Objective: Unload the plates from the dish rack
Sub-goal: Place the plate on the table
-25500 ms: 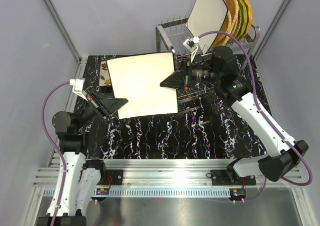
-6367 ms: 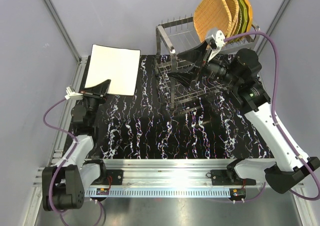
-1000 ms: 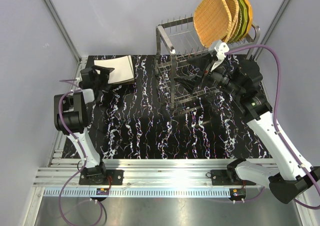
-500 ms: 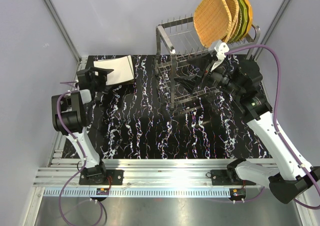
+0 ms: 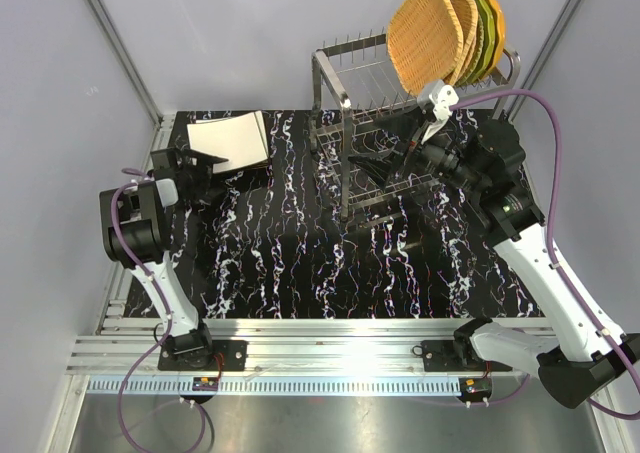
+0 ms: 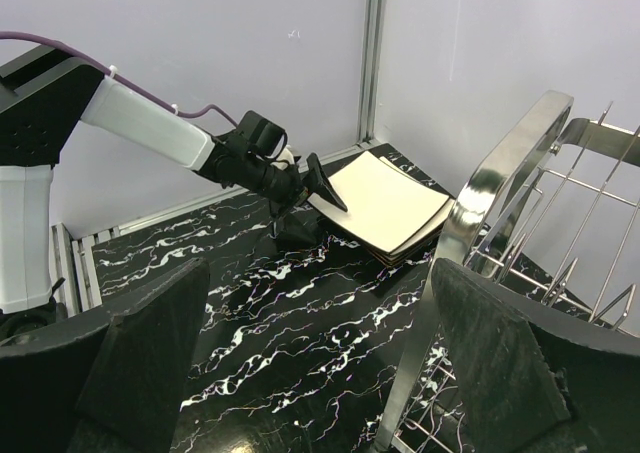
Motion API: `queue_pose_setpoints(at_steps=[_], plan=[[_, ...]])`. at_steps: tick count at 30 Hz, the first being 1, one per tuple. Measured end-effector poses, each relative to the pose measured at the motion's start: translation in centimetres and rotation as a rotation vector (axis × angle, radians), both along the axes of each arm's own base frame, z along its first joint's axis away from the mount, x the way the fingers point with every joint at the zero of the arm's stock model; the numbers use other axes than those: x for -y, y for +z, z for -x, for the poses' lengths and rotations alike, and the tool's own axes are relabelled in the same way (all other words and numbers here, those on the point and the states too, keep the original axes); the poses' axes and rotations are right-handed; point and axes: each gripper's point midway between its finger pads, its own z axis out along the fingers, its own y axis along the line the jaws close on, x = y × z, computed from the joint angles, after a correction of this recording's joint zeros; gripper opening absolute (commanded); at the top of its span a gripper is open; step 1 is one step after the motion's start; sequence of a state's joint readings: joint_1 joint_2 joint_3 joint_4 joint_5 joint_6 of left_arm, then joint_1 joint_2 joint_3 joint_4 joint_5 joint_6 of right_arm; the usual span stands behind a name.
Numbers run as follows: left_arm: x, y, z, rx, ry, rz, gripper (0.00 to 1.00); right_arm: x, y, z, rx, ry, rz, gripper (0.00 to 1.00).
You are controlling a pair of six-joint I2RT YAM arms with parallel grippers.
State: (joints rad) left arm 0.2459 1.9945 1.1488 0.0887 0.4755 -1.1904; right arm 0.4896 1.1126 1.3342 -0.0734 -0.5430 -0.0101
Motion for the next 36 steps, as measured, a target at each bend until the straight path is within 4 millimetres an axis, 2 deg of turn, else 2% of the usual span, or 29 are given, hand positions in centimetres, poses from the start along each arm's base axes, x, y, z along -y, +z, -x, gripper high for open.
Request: queue_pose_setpoints(at_steps=[18, 21, 26, 28, 36], plan=[[-0.4, 0.1, 0.1, -0.033, -0.019, -0.041, 0.99, 0.2, 0.0, 0.3, 0.003, -0.002, 0.0, 1.0], [-0.6, 0.9, -0.5, -0.02, -0.019, -0.048, 0.99, 0.3, 0.0, 0.3, 0.004, -0.003, 0.0, 1.0], [-1.4, 3.7, -2.6, 0.029, -0.004, -0.073, 0.99, 0.3, 0.0, 0.2, 0.003, -0.006, 0.0, 1.0], [-1.8, 4.2, -3.2, 0.032, 0.005, -0.08, 0.99, 0.4, -0.1, 0.2, 0.003, -0.006, 0.0, 1.0], [-2.5, 2.9, -4.3, -0.033, 0.039, -0.065, 0.99, 0.5, -0.1, 0.1, 0.004, -0.01, 0.005, 1.0]])
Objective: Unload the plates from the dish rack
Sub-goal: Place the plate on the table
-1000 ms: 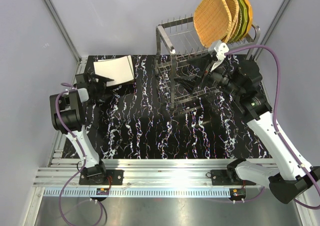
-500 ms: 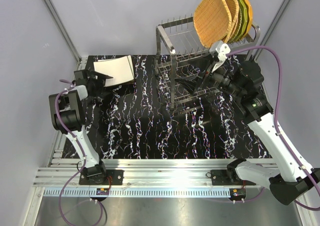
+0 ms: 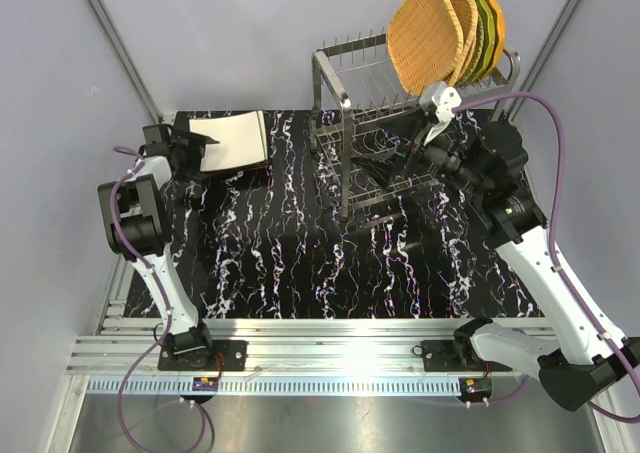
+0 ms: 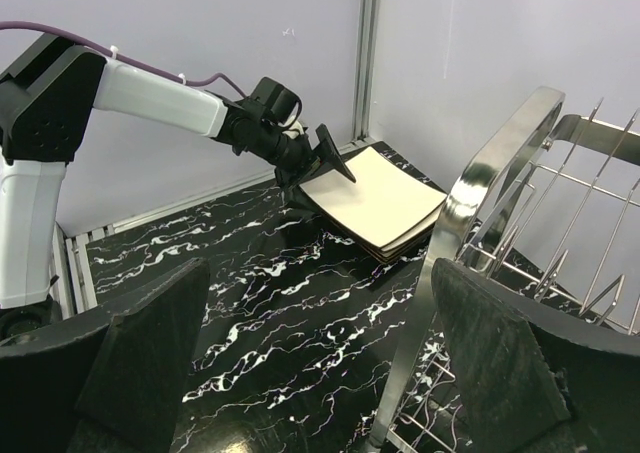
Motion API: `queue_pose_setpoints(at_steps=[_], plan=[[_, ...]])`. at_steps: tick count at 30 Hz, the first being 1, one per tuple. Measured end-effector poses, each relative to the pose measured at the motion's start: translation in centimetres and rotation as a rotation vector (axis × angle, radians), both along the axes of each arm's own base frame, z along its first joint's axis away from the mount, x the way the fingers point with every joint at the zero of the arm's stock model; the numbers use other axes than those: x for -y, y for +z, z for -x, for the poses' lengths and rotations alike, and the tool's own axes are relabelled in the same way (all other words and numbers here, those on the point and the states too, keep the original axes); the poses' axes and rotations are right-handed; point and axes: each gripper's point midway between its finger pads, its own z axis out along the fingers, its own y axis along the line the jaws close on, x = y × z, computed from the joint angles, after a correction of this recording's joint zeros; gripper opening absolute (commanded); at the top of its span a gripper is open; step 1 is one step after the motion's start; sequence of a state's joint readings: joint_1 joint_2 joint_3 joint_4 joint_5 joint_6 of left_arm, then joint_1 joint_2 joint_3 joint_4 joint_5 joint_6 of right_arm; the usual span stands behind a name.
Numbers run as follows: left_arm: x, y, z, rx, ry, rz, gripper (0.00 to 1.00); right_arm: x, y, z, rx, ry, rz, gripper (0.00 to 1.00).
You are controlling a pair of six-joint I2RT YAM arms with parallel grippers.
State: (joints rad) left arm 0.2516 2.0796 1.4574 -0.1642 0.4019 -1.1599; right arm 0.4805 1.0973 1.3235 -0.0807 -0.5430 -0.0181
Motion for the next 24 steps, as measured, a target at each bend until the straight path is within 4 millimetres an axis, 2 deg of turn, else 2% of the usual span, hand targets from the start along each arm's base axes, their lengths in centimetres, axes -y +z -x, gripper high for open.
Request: queue_pose_setpoints(at_steps=[11, 17, 24], plan=[[0.0, 0.0, 0.2, 0.005, -0.021, -0.021, 0.99, 0.4, -0.6, -0.1, 0.005, -0.012, 0.032, 1.0], [0.4, 0.6, 1.4, 0.013, -0.046, -0.038, 0.99, 0.6, -0.6, 0.0, 0.013, -0.016, 0.06, 1.0], [0.7, 1.7, 2.9, 0.039, -0.077, -0.055, 0.99, 1.0, 0.3, 0.5, 0.028, -0.021, 0.072, 1.0]])
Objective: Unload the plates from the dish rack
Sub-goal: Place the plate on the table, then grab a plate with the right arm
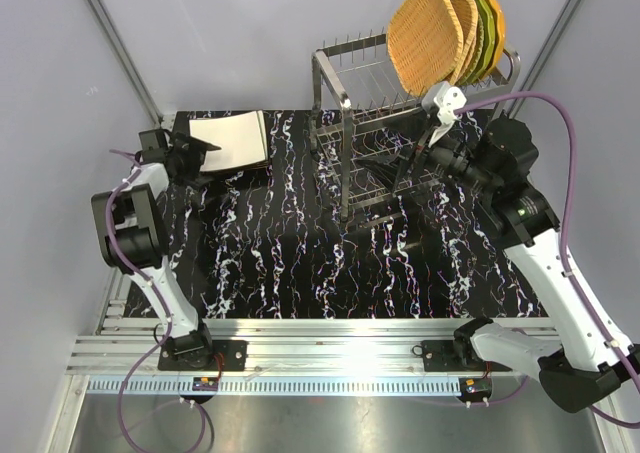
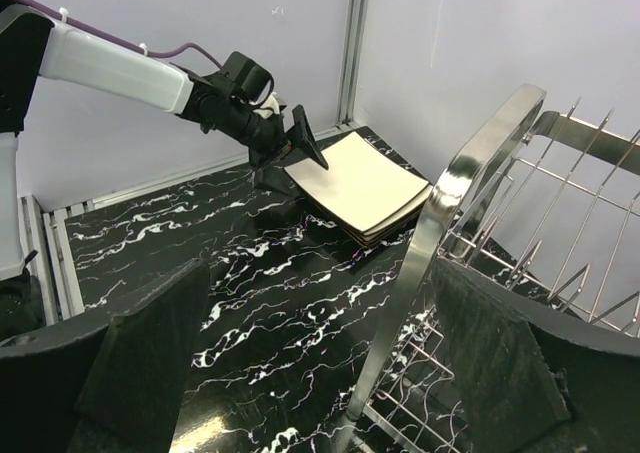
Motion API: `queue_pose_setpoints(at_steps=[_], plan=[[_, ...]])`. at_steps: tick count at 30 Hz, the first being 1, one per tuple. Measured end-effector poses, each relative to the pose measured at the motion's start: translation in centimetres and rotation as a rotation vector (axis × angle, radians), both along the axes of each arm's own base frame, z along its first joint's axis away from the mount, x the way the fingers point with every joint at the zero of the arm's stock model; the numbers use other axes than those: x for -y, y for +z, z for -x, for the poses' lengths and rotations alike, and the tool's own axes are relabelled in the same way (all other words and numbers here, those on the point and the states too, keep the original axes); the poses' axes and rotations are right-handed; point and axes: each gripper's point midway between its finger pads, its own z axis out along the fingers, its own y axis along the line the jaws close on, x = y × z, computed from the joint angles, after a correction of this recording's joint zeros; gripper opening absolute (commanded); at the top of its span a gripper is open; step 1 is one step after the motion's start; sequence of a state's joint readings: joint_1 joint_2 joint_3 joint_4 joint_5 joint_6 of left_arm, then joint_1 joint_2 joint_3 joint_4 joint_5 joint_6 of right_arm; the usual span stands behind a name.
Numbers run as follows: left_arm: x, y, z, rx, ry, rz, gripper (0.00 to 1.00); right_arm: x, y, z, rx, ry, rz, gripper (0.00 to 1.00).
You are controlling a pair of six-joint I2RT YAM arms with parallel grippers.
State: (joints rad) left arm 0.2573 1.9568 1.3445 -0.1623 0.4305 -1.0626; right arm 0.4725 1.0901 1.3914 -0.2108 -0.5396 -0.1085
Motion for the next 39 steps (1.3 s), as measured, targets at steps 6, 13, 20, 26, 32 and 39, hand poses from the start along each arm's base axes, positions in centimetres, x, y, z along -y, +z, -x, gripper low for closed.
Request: queue_pose_setpoints(at_steps=[6, 13, 20, 26, 32, 39], plan=[[-0.1, -0.7, 2.1, -0.015, -0.021, -0.012, 0.99, 0.5, 0.7, 0.1, -0.006, -0.027, 0.004, 1.0], [0.4, 0.7, 5.5, 0.022, -0.088, -0.091, 0.99, 2.4, 5.1, -1.3, 0.021, -0.155, -0.033, 1.0], [2.0, 5.6, 10.4, 0.192, -0.185, -0.22, 0.99, 4.7, 10.4, -4.2, 0.008, -0.294, -0.087, 1.0], [3.7, 8.2, 14.4, 0.325, -0.262, -0.327, 0.99, 6.6, 12.5, -7.5, -0.04, -0.398, -0.093, 1.0], [5.4, 10.9, 18.5, 0.489, -0.314, -0.44, 0.99, 8.7, 11.3, -11.1, -0.11, -0.505, -0.06, 0.98], [6.6, 12.6, 22.5, 0.662, -0.33, -0.555, 0.99, 9.6, 8.3, -14.8, -0.168, -0.584, 0.004, 0.92]])
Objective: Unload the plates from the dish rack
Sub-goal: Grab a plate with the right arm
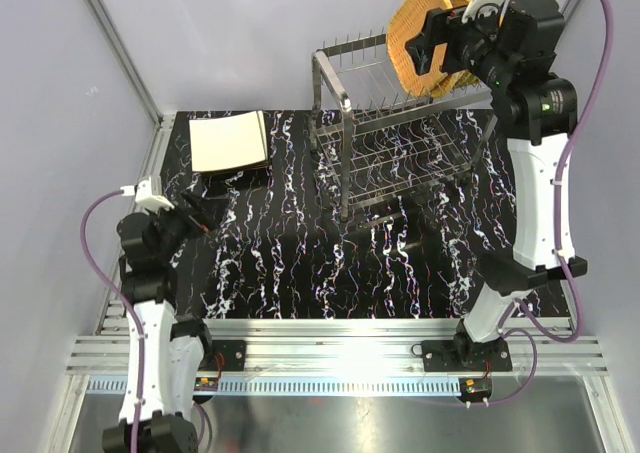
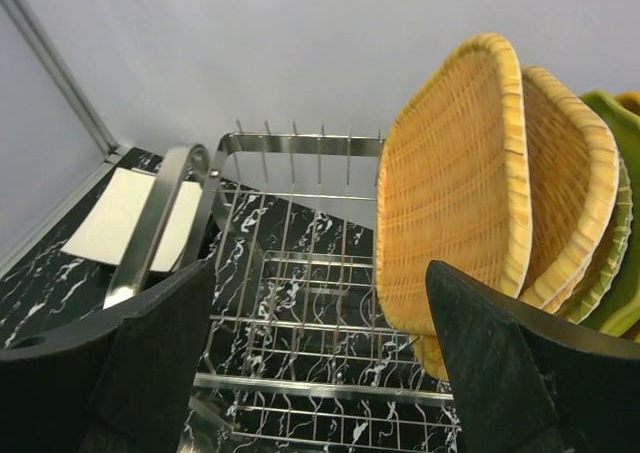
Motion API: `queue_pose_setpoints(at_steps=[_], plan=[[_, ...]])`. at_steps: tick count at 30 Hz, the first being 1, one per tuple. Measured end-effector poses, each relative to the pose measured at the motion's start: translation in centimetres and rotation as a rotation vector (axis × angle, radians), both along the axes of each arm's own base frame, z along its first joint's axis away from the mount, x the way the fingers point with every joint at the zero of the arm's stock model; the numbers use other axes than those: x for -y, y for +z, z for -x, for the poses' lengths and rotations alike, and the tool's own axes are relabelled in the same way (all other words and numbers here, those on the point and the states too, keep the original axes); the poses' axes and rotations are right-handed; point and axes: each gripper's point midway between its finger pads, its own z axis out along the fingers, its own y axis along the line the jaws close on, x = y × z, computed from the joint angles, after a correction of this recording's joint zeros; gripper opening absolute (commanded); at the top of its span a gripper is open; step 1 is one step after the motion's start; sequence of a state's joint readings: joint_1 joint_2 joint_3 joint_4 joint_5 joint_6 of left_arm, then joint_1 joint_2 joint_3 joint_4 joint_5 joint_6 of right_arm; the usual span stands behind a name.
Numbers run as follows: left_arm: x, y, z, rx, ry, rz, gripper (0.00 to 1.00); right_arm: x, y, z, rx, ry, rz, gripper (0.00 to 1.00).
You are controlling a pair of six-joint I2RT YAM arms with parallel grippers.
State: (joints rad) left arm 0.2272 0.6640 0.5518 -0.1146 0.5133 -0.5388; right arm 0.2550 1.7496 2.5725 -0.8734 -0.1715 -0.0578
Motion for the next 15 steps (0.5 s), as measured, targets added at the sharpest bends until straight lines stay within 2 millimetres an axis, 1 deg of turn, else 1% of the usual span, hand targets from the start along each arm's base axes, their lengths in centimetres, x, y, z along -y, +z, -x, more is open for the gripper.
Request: queue_pose_setpoints(at_steps=[3, 5, 10, 12, 15], plan=[[0.3, 0.6, 1.1, 0.046, -0.012, -0.033, 0.99, 0.7, -0.7, -1.6, -0.007, -0.035, 0.014, 0.9], [0.4, 0.7, 1.3, 0.054, -0.021, -0.043, 0.99, 1.2, -0.8, -2.6, -0.002, -0.056, 0.016, 0.88], [0.6, -0.6, 1.9, 0.008, -0.031, -0.036, 0.99, 2.9, -1.0, -4.8, 0.0, -0.105, -0.018, 0.84], [0.7, -1.0, 2.2, -0.005, -0.032, -0.034, 0.99, 3.2, -1.2, -5.3, -0.013, -0.113, -0.047, 0.82], [0.8, -1.2, 2.6, -0.017, -0.033, -0.033, 0.99, 4.5, -1.5, -6.0, -0.043, -0.128, -0.114, 0.78]])
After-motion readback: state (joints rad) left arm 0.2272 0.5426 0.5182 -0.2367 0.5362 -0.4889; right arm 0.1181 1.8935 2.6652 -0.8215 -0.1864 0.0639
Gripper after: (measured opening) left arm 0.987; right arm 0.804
